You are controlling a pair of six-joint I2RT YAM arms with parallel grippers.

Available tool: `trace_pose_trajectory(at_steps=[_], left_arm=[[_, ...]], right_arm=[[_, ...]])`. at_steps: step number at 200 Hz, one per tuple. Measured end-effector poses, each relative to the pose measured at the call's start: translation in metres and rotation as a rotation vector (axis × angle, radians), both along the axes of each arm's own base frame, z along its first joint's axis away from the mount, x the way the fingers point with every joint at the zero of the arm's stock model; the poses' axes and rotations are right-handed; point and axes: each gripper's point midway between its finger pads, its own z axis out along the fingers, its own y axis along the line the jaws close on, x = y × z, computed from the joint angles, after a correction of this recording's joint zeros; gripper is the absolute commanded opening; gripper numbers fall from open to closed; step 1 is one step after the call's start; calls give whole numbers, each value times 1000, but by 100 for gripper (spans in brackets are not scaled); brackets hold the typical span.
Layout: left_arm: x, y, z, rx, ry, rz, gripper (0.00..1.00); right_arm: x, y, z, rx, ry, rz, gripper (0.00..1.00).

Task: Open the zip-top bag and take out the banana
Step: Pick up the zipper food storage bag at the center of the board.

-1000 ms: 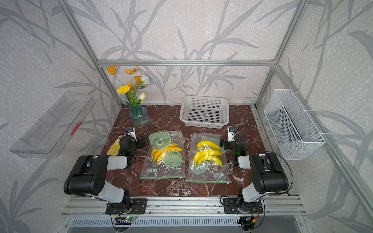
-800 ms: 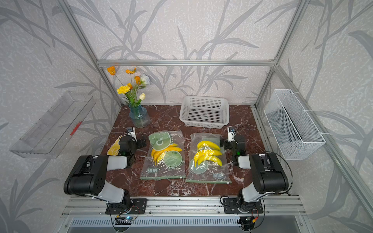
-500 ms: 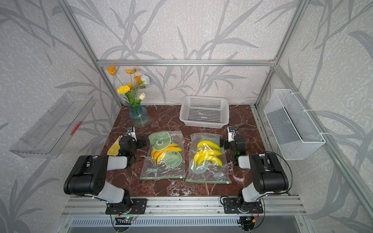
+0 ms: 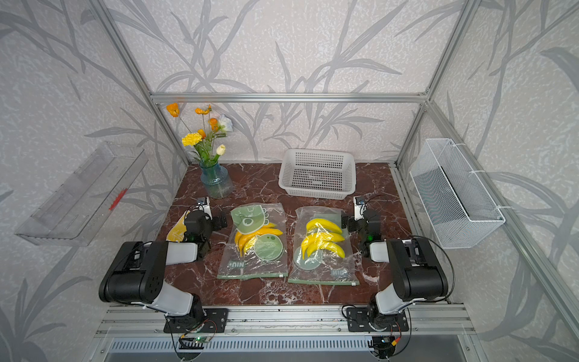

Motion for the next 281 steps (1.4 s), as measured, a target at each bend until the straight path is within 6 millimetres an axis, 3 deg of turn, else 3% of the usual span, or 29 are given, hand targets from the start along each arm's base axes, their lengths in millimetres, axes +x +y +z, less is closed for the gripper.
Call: trace_pose_trajectory(at_steps=[9,17,31,45,60,75,93,118,148,181,226,260,281], left_arm=[[6,-2,6,-14,58,-7,99],[18,-5,24,-32,74,-20,99],[43,-18,76,-67,35,-87,98],[49,-40,128,-53,-21,-160,99],[34,-93,169,13,-66,-300,99],[2,-158,183,60,-84,-480,99],[-48,-224,173,114,-73,-700,99],[-104,-277,137,281,-9,-897,99],[-157,-335,88,456,72,-1099,99],[-201,-377,46,617,120,-1258,99],[-241,-437,36,691,90,-1416,98],[-261,-454,17,722,105,-1504,94],[-271,-462,6,724,125,-1562,86]], right_arm=[[-2,-4,5,17,21,-23,99],[-4,-9,13,46,45,-46,97],[-1,-21,41,110,39,-86,96],[-1,-30,72,172,5,-104,95],[-9,-33,87,223,8,-113,93],[-19,-29,82,273,61,-110,90],[-32,-25,64,339,167,-116,88],[-51,-26,43,419,273,-148,87],[-71,-25,39,476,323,-178,87],[-87,-25,43,508,321,-201,87],[-103,-27,34,528,361,-248,86],[-110,-29,21,538,421,-275,86],[-111,-33,13,565,451,-297,85]])
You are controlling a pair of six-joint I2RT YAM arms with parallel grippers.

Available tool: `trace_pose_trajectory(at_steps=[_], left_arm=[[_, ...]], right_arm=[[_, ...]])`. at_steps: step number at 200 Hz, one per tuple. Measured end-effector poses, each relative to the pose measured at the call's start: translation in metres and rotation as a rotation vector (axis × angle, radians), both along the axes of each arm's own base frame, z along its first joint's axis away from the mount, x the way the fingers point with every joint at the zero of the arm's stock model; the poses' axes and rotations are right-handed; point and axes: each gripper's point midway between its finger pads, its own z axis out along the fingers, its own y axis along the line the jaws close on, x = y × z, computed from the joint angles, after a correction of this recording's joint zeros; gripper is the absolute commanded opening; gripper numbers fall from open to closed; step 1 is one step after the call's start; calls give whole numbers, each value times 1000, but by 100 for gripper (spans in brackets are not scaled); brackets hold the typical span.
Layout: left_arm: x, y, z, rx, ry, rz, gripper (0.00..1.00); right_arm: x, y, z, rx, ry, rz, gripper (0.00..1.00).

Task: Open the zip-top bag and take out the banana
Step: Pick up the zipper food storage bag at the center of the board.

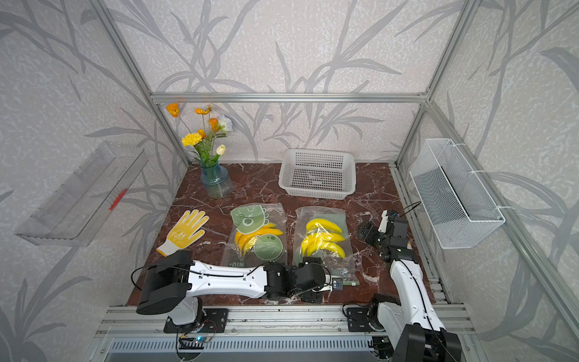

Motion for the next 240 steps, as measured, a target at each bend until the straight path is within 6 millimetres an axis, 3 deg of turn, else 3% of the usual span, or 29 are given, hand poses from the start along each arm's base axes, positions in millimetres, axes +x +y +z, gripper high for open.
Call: trace_pose_trajectory(at_steps=[20,73,102,168,240], left_arm=[[-6,-7,-9,17,16,-41,80],[-22,-22,-17,18,59,-120,76],[-28,-28,-23,18,65,-140,64],[-8,-32,-44,18,-7,-49,53],[5,-25,-52,23,-37,-3,43]], right_arm=[[0,0,-8,33,34,-5,83],[-1,2,-16,78,71,-4,80],[-1,5,-17,91,73,3,80],[-1,10,-15,113,69,23,80],[-1,12,-15,119,67,34,81]])
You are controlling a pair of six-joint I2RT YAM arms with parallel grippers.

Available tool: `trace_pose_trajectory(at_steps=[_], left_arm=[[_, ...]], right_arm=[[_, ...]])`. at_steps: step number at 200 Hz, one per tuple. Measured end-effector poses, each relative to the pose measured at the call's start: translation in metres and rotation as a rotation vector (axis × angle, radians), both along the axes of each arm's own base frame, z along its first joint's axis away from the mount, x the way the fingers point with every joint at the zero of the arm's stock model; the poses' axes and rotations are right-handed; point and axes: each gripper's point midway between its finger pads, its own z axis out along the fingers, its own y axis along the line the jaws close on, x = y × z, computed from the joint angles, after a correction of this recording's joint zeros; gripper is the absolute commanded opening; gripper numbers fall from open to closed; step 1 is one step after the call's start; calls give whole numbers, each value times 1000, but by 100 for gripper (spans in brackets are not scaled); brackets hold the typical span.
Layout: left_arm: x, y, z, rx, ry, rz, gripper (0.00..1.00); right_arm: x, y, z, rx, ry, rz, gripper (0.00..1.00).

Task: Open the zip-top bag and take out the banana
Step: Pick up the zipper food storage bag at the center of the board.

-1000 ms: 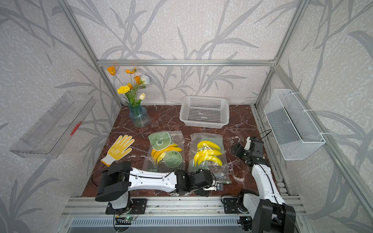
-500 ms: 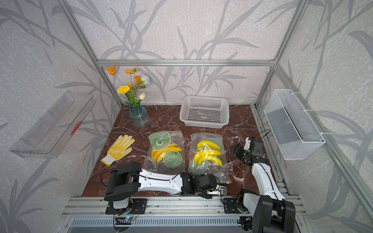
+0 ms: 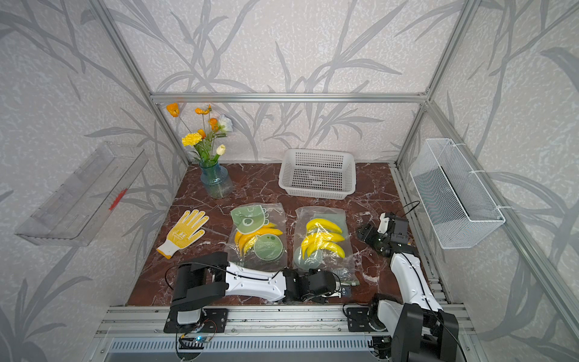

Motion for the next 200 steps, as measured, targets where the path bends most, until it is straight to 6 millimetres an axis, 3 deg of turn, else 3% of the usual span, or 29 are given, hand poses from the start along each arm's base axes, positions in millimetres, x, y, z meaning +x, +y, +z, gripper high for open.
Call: trace_pose_trajectory(at_steps=[87,166,200], left_arm=[[7,7,-5,4,-25,24,31],[21,13,-9,5,-43,89,0],[28,14,-6,-18,-27,123,0]], right_arm=[[0,0,-2,-1,8,3,81],[-1,0,-6,3,22,6,82],[-1,2,-7,7,23,14,82]])
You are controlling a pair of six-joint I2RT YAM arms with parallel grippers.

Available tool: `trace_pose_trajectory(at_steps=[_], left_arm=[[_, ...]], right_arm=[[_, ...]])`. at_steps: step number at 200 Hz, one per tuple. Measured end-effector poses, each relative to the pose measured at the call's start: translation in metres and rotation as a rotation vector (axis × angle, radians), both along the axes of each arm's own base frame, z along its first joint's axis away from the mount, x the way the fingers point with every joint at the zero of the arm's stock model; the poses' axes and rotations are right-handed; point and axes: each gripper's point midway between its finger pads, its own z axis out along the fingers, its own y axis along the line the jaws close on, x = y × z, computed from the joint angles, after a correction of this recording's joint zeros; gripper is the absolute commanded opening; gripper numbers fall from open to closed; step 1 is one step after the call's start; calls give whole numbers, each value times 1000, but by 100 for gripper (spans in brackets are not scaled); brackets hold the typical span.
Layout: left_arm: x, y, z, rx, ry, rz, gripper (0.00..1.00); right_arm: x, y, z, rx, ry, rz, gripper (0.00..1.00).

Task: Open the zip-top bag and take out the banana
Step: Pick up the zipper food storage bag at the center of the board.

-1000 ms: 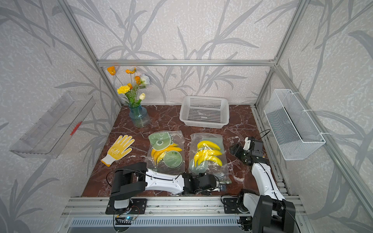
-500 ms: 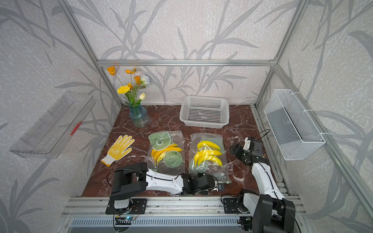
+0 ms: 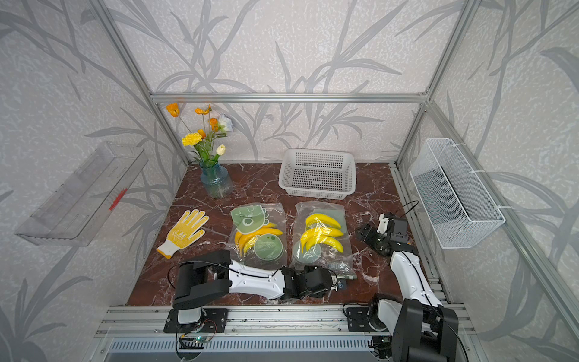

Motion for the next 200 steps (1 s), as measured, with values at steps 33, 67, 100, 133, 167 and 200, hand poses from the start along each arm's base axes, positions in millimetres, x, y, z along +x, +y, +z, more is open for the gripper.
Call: trace_pose_trajectory(at_steps=[33,67,100,133,167,200], left_arm=[[7,0,8,-38,31,27,0],[14,1,17,-83,106,52,0],[30,8,40,-171,276,90,0],[48,10,69,-284,394,105,0],[45,10,76,-328,525,82,0],[49,16,80,-371,643,87,0]], right_arm=[[0,4,-1,9,-3,34,81],[3,14,8,10,-65,116,75],[3,18,40,-78,-327,173,47],[1,26,57,-114,-506,221,50],[4,37,66,-91,-568,299,49],[7,41,65,-80,-566,337,50]])
